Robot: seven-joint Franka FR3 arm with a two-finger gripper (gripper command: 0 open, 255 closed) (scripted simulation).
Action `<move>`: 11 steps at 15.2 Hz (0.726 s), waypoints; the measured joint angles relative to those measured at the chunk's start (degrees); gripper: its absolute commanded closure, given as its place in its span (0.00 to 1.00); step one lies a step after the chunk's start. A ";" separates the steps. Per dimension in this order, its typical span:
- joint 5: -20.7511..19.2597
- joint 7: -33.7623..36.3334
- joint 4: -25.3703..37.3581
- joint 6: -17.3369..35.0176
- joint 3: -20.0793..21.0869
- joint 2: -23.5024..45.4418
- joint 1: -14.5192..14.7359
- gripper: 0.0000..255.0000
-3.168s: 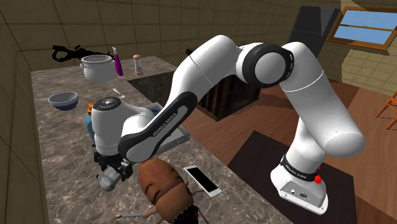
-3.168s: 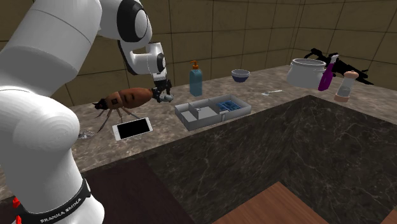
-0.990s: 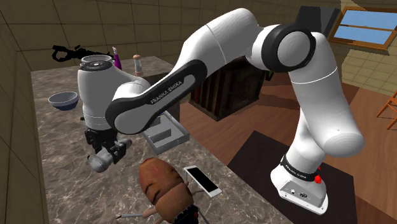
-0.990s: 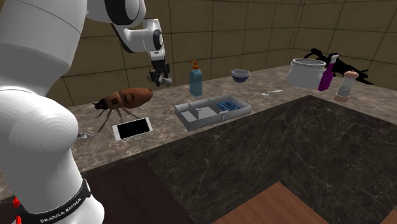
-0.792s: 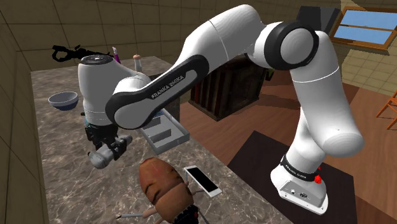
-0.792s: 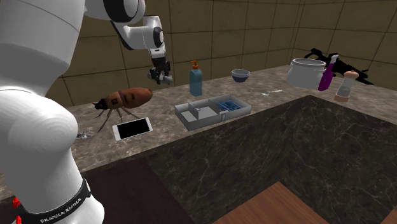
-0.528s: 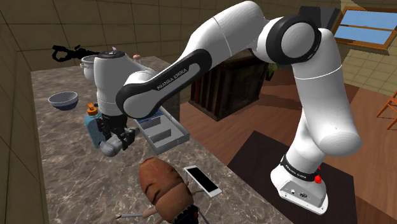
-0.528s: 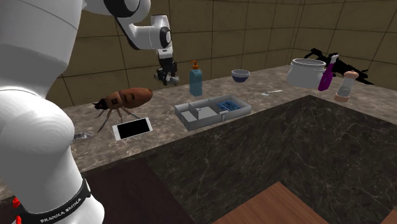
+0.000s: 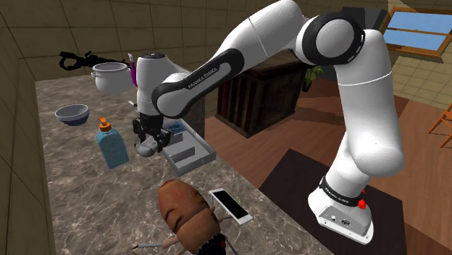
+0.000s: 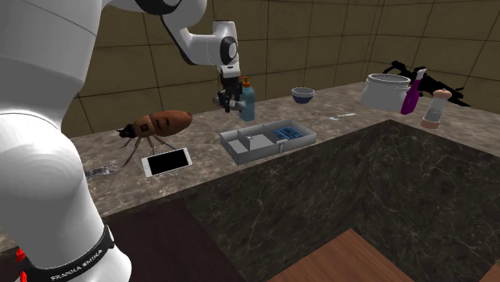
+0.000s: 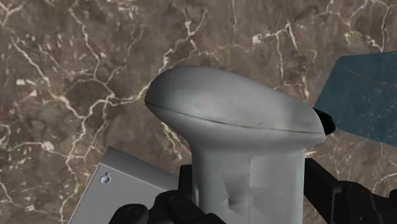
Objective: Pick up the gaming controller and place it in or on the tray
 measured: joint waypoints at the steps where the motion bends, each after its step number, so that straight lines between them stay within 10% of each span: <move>1: 0.38 -1.51 -0.61 0.39 -0.09 -0.22 -1.29 1.00; 11: 3.65 -14.79 -0.44 0.04 -0.92 -0.35 -11.69 1.00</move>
